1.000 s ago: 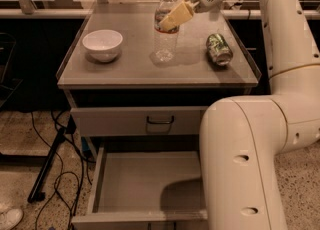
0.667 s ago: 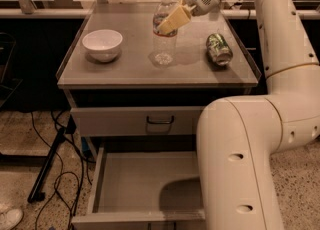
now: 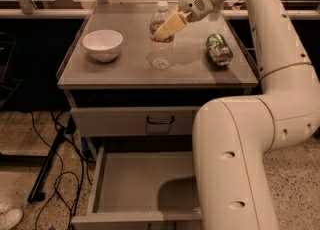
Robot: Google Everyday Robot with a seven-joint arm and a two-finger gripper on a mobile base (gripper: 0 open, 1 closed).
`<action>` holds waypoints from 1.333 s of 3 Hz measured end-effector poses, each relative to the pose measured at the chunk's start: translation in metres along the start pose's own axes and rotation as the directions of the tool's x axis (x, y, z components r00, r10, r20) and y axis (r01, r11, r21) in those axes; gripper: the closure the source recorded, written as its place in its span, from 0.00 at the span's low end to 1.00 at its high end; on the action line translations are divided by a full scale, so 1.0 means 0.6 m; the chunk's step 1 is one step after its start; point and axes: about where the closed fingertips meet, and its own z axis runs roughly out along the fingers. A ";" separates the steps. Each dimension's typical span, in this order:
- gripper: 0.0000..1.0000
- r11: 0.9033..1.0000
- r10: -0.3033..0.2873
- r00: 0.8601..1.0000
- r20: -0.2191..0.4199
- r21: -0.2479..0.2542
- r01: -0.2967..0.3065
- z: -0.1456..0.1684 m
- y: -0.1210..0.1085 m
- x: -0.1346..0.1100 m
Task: Pick water bottle from middle drawer and place on counter
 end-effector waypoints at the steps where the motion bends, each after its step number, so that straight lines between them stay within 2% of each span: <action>1: 1.00 1.000 0.002 1.000 -0.001 -0.007 -0.002 0.003 0.000 0.002; 2: 0.84 1.000 0.002 1.000 -0.001 -0.007 -0.002 0.003 0.000 0.002; 4: 0.37 1.000 0.002 1.000 -0.001 -0.007 -0.002 0.003 0.000 0.002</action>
Offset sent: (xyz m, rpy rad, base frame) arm -0.0001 0.0010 -0.0025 -0.0001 0.0059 0.0044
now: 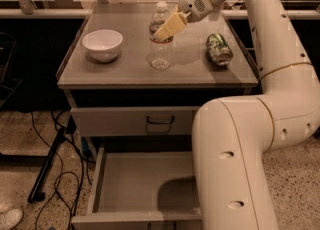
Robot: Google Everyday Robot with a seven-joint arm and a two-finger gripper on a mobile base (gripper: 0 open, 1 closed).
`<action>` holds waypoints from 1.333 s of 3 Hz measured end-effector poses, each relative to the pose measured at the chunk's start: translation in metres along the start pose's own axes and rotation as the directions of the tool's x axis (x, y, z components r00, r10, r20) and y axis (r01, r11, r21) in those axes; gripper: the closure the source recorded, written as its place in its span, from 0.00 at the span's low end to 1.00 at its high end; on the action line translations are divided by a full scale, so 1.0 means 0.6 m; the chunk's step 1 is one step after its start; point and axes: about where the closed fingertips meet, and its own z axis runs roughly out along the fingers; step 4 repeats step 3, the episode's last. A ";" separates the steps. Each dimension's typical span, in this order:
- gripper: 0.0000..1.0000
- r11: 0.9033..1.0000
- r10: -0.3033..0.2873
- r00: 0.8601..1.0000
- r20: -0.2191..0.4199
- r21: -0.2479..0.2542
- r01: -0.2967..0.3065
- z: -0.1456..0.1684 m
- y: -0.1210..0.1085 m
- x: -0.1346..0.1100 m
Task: Pick water bottle from middle drawer and place on counter
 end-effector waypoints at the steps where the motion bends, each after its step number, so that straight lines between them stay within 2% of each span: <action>1: 0.14 1.000 0.000 1.000 0.000 0.000 0.000 0.000 0.000 0.000; 2: 0.00 1.000 0.000 1.000 0.000 0.000 0.000 0.000 0.000 0.000; 4: 0.00 1.000 0.000 1.000 0.000 0.000 0.000 0.000 0.000 0.000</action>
Offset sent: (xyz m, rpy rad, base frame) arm 0.0000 0.0000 0.0000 0.0000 0.0000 0.0000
